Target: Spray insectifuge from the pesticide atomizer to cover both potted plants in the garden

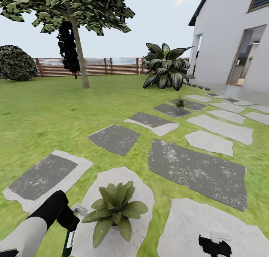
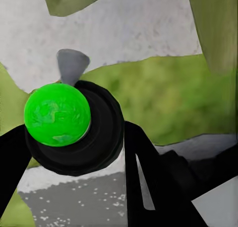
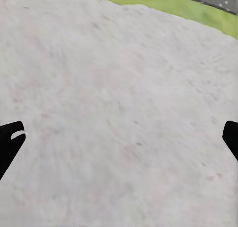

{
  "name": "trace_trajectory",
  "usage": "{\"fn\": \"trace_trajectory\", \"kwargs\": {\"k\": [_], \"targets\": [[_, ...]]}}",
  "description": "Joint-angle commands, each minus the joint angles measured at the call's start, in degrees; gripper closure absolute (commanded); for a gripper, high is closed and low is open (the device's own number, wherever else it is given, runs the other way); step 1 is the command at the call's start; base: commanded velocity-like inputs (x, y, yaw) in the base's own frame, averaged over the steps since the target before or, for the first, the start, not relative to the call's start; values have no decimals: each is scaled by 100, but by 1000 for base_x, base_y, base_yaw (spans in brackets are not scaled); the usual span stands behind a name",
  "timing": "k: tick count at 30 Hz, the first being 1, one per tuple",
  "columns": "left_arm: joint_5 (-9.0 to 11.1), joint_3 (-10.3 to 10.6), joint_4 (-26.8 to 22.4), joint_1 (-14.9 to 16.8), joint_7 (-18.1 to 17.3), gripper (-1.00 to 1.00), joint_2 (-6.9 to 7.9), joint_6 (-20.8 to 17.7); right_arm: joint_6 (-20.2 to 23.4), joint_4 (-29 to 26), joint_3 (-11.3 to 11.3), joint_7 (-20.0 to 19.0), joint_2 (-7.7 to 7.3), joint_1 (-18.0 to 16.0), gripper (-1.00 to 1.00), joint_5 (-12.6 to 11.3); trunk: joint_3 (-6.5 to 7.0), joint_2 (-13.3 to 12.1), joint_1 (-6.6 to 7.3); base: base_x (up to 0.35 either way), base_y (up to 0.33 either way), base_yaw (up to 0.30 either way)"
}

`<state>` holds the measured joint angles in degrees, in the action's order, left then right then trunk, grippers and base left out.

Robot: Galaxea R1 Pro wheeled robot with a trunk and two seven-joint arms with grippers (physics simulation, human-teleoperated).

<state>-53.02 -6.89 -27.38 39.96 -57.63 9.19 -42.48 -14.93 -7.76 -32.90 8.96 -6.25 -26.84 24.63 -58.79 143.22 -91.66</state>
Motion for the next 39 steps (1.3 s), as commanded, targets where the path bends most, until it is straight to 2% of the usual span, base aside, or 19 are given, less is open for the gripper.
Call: {"fn": "trace_trajectory", "kwargs": {"k": [1,8,15,22,25,27,28,31,32,39], "targets": [[-49,-44,-11,3,-45,100,-5,-33,-20,11,-41,17,1,-6,-100,60,-6,2,-1,144,-239,16],[-25,-66,-13,7,-37,100,36,-24,-19,17,-41,18,18,-6,-100,60,-6,2,-1,-77,-251,219],[-24,-71,-13,11,-37,100,16,-30,-19,20,-41,18,18,-6,-100,60,-6,2,-1,-188,-222,267],[-6,-72,-5,15,-51,100,-5,-52,-19,17,-41,18,18,-6,-100,60,-6,2,-1,-10,-272,46],[-25,-43,17,25,-215,100,9,-57,-19,18,-41,18,18,-6,-100,60,-6,2,-1,22,-153,184],[-183,-15,-21,46,-685,100,34,-155,-19,17,-41,18,18,-6,-100,60,-6,2,-1,6,-37,256],[-362,4,-46,130,-888,100,45,-246,-20,16,-41,18,18,-6,-100,60,-6,2,-1,2,-13,271],[-803,19,-71,315,-1132,100,40,-358,-26,13,-41,18,18,-6,-100,60,-6,2,-1,1,-5,249],[-892,16,-77,343,-1168,100,29,-375,-27,12,-41,18,18,-6,-100,60,-6,2,-1,0,-1,102],[-989,13,-83,359,-1206,100,-25,-393,-28,6,-41,9,-15,32,-100,73,-6,2,-1,125,-79,19]]}}
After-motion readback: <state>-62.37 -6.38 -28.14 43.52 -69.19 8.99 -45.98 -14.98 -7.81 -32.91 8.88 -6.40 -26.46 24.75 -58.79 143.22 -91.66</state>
